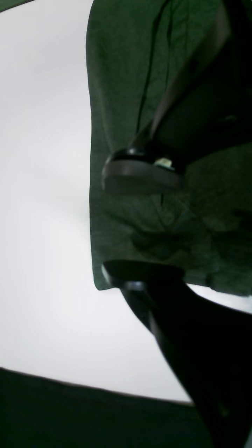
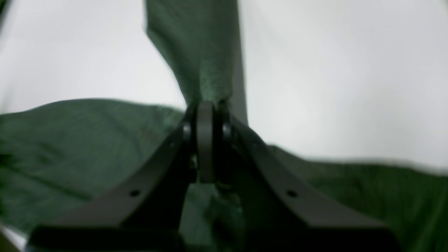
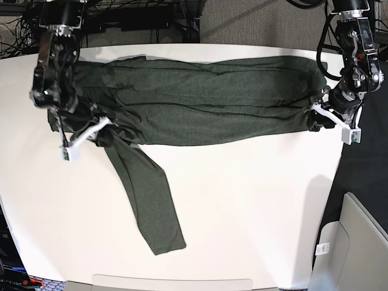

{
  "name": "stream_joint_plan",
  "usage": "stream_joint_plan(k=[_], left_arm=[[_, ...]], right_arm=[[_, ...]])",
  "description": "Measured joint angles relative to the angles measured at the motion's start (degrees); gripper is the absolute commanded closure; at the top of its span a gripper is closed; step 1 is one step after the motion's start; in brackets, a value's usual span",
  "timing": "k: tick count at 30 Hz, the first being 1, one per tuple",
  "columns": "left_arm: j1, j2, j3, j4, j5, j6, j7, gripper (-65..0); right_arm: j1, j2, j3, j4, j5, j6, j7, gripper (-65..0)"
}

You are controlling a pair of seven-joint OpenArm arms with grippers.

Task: Fold the T-shirt properly
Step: 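Grasp the hanging sleeve with the right gripper and lift it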

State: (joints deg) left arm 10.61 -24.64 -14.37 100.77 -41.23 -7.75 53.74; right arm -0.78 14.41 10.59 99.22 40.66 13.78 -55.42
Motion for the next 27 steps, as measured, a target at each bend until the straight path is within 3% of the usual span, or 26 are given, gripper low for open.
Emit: stream_joint_plan(k=[3,7,10,15,22,24,27], left_arm=[[0.04,-0.07,-0.02,0.00,0.13,0.02,0.02,-29.3],[0.11,0.02,-0.02,0.00,0.00,0.04,0.02,-29.3],[0.17,-0.09,-0.04,0.00,0.11,0.00,0.02,-29.3],[0.15,-0.02,-0.04,0.00,0.11,0.02,0.02,-29.3],[0.17,-0.02,-0.04,0.00,0.11,0.02,0.02,-29.3],[0.15,-0.02,-0.04,0.00,0.09,0.00,0.02,-29.3],[0.17,-0.02,-0.04,0.00,0.11,0.02,0.04,-29.3]], right_arm=[[-3.96,0.76,1.92,4.31,2.91,0.20,-1.66,-0.5],[-11.61,0.39,1.95,11.52,6.10,7.32,-3.15,-0.5],[-15.74,0.50,2.21,15.72,5.73,9.01,-3.43,-0.5],[-17.94,0.48,2.19,16.22,8.96,9.01,-3.39,-0.5],[-18.10,0.50,0.39,16.20,8.72,8.98,-4.94,-1.1],[-17.86,0.46,-0.17,16.11,6.56,9.01,-4.85,-3.8],[-16.96,0.50,-0.28,15.96,1.29,8.74,-4.94,-14.7]])
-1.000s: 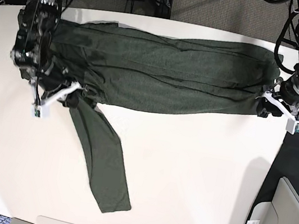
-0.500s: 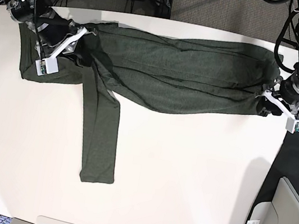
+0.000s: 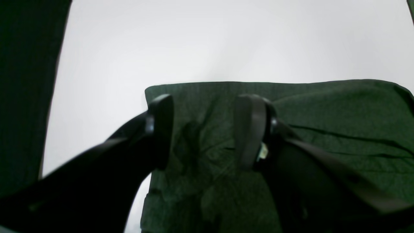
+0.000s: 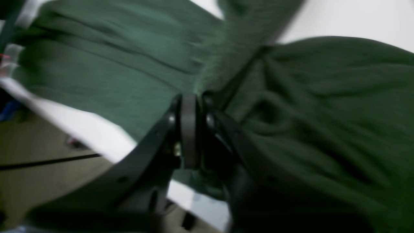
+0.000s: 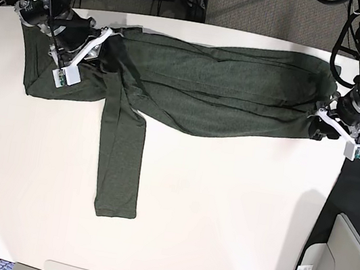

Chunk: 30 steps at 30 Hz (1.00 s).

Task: Fold the T-shirt properly
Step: 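Grasp the hanging sleeve with the right gripper and lift it, then carry the sleeve across the folded shirt toward the left gripper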

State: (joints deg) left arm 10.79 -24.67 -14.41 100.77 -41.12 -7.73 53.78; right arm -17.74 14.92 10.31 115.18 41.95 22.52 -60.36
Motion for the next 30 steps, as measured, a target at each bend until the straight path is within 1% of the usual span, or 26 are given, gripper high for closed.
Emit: stream_joint_plan(k=[2,4,7,10,13,17,20,22,25,30], left_arm=[[-0.02,0.02,0.00,0.00,-0.02,-0.02,-0.02,-29.3],[-0.02,0.00,0.00,0.00,0.00,0.00,-0.04,-29.3],[-0.02,0.00,0.00,0.00,-0.02,-0.02,-0.02,-29.3],[-0.04,-0.02,0.00,0.00,-0.04,0.00,-0.02,-29.3],[-0.04,0.02,0.00,0.00,-0.02,0.00,0.00,-29.3],[-0.13,1.11,0.02,0.00,-0.09,-0.15,0.04,-29.3],[-0.11,1.03,0.04,0.00,-0.15,-0.15,0.00,-29.3],[-0.04,0.96,0.00,0.00,0.00,0.22,0.02,-29.3],[-0.11,1.14,0.02,0.00,-0.22,-0.24,0.04,-29.3],[-0.02,1.07,0.00,0.00,-0.04,0.00,0.00,-29.3]], right_arm=[[0.17,0.09,0.00,0.00,-0.72,0.02,0.11,-24.3],[0.11,0.13,0.07,-0.02,-0.76,0.02,-0.04,-32.3],[0.50,0.15,0.44,0.00,-0.90,0.02,-0.07,-39.4],[2.86,0.09,0.85,-0.07,-1.07,0.13,-0.48,-39.8],[6.75,-0.20,4.50,-1.27,-0.79,0.24,0.42,-39.8],[13.84,-0.09,6.16,-9.11,-1.55,-0.15,0.04,-39.8],[19.82,-0.35,5.90,-15.30,-1.70,0.22,0.22,-39.8],[24.20,-1.64,5.81,-20.17,-4.81,0.04,0.37,-39.8],[29.05,-4.15,5.84,-26.08,-8.98,0.00,0.07,-39.8],[37.42,-8.41,3.91,-33.92,-18.29,0.09,0.15,-39.8]])
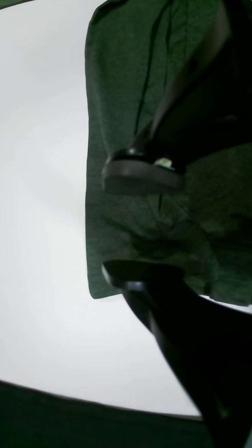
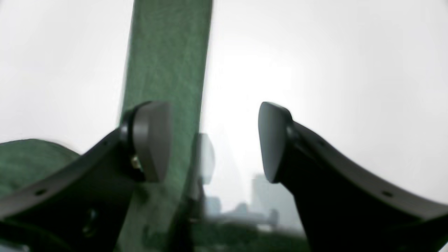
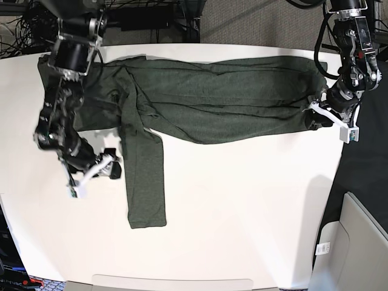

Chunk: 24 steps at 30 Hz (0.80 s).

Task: Fold the T-shirt properly
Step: 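Carry the sleeve across the folded shirt toward the left gripper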

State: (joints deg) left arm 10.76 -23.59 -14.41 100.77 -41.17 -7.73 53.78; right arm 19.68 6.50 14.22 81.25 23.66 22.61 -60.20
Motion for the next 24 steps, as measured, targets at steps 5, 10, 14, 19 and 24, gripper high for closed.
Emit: stream_joint_plan(k=[5,10,14,19,24], left_arm=[[0.00,0.04,0.00,0.00,-0.13,0.00,0.02,-29.3],[-0.02,0.04,0.00,0.00,-0.13,0.00,0.00,-29.3],[0.00,0.04,0.00,0.00,-0.13,0.00,0.02,-29.3],[0.00,0.04,0.00,0.00,-0.15,-0.02,0.02,-29.3],[0.00,0.04,0.00,0.00,-0.13,0.00,0.02,-29.3]], right_arm=[[5.64,-4.04,-2.80,-6.73,-9.01,0.17,4.94,-39.8],[8.79,-4.98,-2.89,-14.73,-13.60,-0.07,9.09,-39.8],[9.73,-5.11,-2.89,-18.08,-13.81,-0.09,12.92,-39.8],[10.75,-5.14,-2.89,-23.80,-17.53,-0.09,15.82,-39.8],[11.32,-5.27,-2.91,-26.73,-19.08,-0.04,17.79,-39.7]])
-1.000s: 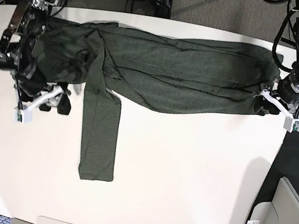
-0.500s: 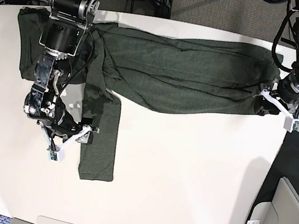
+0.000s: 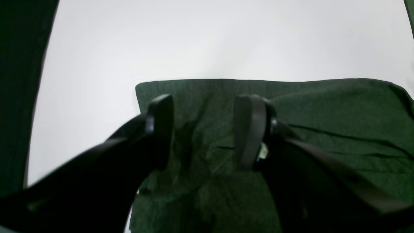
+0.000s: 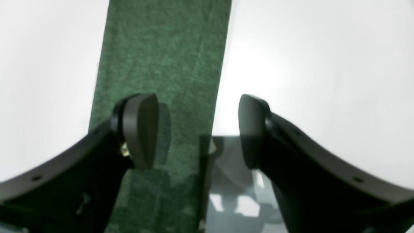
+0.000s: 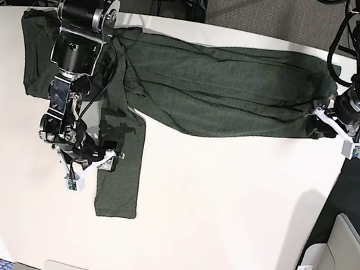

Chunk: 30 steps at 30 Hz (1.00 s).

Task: Fold the T-shirt properly
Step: 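Carry the sleeve across the folded shirt toward the left gripper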

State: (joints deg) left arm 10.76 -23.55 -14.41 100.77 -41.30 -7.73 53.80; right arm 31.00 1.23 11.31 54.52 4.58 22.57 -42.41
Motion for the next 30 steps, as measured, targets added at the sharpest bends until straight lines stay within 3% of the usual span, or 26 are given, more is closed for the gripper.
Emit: stream_joint_plan(k=[2,9,16,23,27,30], left_arm=[[0.00,0.00,0.00,0.00,0.00,0.00,0.00,-29.3],[0.00,0.00,0.00,0.00,0.00,0.00,0.00,-29.3],[0.02,0.02,0.00,0.00,0.00,0.00,0.00,-29.3],[0.00,0.00,0.00,0.02,-0.02,-0.02,-0.04,-29.3],[0.00,0.02,0.00,0.11,0.00,0.00,-0.02,-29.3],[0.00,0.00,0.00,0.11,0.02,-0.02,-0.07,-29.2]], right_arm=[[0.15,0.00,-0.07,-1.03,0.07,0.00,0.92,-37.0],[-0.72,-1.53,-5.66,-2.01,0.11,-0.52,2.69,-11.2],[-1.36,-4.17,-7.48,-0.31,2.25,0.02,-0.90,-0.2],[-7.74,-3.76,-7.54,13.05,13.77,0.22,-10.19,-0.7],[-9.99,-4.17,-7.56,21.07,21.33,4.85,-14.27,-0.7],[-12.15,-4.63,-9.18,25.11,24.70,6.58,-16.35,-0.7]])
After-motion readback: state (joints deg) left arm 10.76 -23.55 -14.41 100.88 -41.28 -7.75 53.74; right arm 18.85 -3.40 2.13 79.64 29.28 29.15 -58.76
